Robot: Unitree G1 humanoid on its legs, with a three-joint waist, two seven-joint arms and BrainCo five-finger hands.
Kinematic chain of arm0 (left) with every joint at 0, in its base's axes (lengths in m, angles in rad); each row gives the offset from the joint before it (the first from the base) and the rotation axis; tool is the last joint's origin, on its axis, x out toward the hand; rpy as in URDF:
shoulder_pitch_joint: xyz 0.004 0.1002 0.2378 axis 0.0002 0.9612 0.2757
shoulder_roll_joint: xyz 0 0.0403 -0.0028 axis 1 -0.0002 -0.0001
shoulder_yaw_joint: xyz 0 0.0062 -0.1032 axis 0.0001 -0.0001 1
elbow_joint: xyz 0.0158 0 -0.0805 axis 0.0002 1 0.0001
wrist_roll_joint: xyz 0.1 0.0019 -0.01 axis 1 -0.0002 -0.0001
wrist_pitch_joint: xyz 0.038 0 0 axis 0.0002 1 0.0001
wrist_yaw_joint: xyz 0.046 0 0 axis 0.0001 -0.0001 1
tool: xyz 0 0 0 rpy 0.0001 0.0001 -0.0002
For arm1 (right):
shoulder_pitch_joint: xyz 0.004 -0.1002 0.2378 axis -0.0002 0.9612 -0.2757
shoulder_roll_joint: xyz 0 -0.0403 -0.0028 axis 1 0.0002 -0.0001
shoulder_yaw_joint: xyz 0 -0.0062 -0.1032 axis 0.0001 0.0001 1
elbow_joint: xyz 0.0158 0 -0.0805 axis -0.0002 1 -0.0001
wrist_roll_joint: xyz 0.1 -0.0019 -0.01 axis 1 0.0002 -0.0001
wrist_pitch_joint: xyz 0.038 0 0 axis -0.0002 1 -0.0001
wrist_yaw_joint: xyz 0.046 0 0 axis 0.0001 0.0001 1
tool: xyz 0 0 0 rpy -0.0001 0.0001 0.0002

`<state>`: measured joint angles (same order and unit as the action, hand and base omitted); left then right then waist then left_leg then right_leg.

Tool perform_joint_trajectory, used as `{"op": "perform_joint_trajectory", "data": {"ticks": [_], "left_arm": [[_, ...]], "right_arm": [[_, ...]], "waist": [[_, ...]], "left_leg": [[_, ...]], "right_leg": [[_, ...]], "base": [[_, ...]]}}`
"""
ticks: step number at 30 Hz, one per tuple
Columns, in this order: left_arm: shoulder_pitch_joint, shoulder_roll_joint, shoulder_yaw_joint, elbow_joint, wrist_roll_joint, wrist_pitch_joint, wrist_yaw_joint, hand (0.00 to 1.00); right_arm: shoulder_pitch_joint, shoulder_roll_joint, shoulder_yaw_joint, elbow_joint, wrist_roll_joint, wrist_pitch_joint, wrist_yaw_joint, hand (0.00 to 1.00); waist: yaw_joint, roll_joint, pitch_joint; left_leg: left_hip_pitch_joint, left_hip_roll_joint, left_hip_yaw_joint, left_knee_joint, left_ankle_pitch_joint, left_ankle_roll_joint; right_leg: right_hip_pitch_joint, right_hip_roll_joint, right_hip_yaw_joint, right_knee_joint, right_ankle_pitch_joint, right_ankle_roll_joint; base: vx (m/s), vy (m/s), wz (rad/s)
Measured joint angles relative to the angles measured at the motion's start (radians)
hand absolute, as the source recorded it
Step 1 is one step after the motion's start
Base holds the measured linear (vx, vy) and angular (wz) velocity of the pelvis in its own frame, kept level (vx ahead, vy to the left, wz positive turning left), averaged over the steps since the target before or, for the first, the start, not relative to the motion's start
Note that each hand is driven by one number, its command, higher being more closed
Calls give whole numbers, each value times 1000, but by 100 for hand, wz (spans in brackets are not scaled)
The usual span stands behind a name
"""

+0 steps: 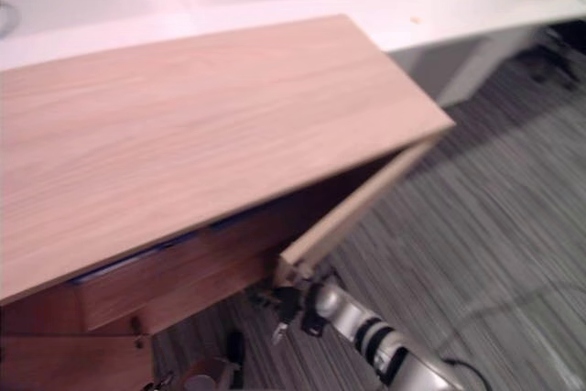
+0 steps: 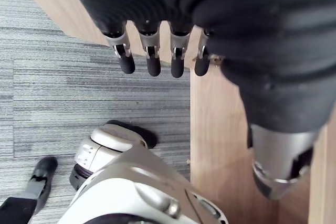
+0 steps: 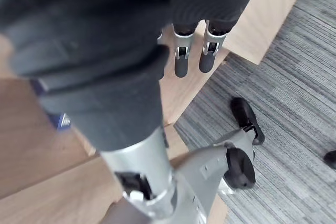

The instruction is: Walk over to the cabinet, pick up the folder, carry it to the office cabinet, place the folder inside the office cabinet, then close the office cabinet door

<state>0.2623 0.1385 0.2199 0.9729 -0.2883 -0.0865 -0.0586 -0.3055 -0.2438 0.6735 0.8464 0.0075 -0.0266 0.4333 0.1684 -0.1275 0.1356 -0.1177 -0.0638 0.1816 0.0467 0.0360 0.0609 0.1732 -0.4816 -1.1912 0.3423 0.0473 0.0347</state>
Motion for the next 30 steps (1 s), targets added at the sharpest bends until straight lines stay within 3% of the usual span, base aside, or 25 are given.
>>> {"op": "perform_joint_trajectory", "data": {"ticks": [1,2,3,5,6,7,10,11,12,14,17,21,23,24,26,27,29,30], "left_arm": [[-5,4,-15,0,-1,0,3,0],[-12,11,-29,1,-3,1,13,0],[-30,12,-44,0,-11,0,20,0],[-51,11,-63,-4,-18,-5,31,0],[-65,11,-68,-15,-18,-14,33,0],[-69,11,-68,-18,-17,-19,35,0],[-69,-4,-60,-24,-18,-19,49,0],[-57,-8,-54,-24,-25,-16,54,0],[-35,-14,-51,-32,-38,-16,55,0],[-13,-32,-32,-39,-40,-12,56,0],[0,-34,-17,-41,-41,-6,55,0],[0,-34,-18,-41,-63,1,55,0],[0,-33,-19,-41,-76,2,55,0],[0,-33,-19,-40,-77,2,55,0],[2,-34,-18,-40,-81,2,55,0],[0,-36,-19,-40,-81,2,55,0],[-7,-30,-22,-39,-80,2,55,0],[-14,-30,-23,-40,-81,3,56,0]], "right_arm": [[28,17,-82,27,-10,2,-38,0],[61,65,-282,86,-22,4,-120,0],[70,99,-458,138,-28,6,-187,0],[89,118,-644,193,-22,5,-269,0],[106,125,-735,232,-8,6,-317,0],[115,128,-772,259,-5,8,-335,0],[177,148,-879,358,-17,37,-386,0],[192,159,-894,378,-31,47,-390,0],[211,172,-928,386,-32,52,-393,0],[249,180,-971,387,-31,62,-394,0],[291,187,-1014,388,-28,69,-397,0],[295,180,-1039,384,-28,66,-398,0],[297,185,-1045,384,-28,64,-398,0],[297,188,-1045,384,-27,64,-397,0],[302,190,-1047,385,-25,65,-398,0],[294,189,-1049,383,-26,64,-398,0],[277,191,-1086,383,-20,64,-399,0],[277,193,-1117,383,-13,64,-404,0]], "waist": [[-7,8,1],[-29,23,11],[-43,43,24],[-57,59,29],[-72,67,33],[-73,66,32],[-64,59,26],[-65,53,19],[-67,55,4],[-75,73,0],[-84,71,-5],[-94,69,-6],[-96,68,-6],[-100,69,-4],[-103,69,2],[-98,79,11],[-100,74,17],[-104,69,26]], "left_leg": [[1,-12,-31,-3,0,12],[2,-28,-80,-3,6,26],[8,-34,-116,8,8,28],[17,-44,-169,31,4,25],[14,-49,-221,53,-3,14],[13,-52,-244,64,-9,5],[8,-60,-313,121,-34,-29],[-10,-63,-326,150,-48,-37],[-39,-61,-332,174,-58,-49],[-56,-31,-361,192,-59,-63],[-56,1,-410,200,-53,-96],[-57,6,-460,201,-40,-117],[-74,19,-384,209,-41,-105],[-95,71,-227,259,-67,-70],[-114,133,-71,339,-99,-70],[-117,128,-39,352,-109,-58],[-127,80,-36,326,-108,-42],[-130,82,29,328,-151,8]], "right_leg": [[-13,-25,62,55,-30,-32],[-61,-34,261,120,-97,-45],[-107,0,456,135,-138,-6],[-132,62,667,106,-174,47],[-131,109,759,61,-195,76],[-127,125,784,42,-200,83],[-93,160,753,-81,-173,86],[-91,169,742,-105,-163,110],[-83,178,734,-145,-192,139],[-83,219,702,-163,-196,126],[-57,265,654,-168,-205,107],[-11,291,592,-184,-205,105],[2,288,567,-185,-206,104],[3,285,551,-184,-206,102],[22,276,535,-176,-213,106],[20,258,538,-158,-223,111],[3,225,534,-148,-226,115],[4,205,525,-150,-226,115]], "base": [[181,230,142],[89,114,124],[62,84,115],[13,5,105],[-23,-42,119],[-60,-82,126],[-109,-159,77],[-150,-269,27],[-144,-283,24],[-67,-181,26],[-22,-222,36],[12,-113,42],[-37,-11,36],[-60,48,28],[-16,130,25],[34,191,11],[53,238,24],[64,234,48]]}}
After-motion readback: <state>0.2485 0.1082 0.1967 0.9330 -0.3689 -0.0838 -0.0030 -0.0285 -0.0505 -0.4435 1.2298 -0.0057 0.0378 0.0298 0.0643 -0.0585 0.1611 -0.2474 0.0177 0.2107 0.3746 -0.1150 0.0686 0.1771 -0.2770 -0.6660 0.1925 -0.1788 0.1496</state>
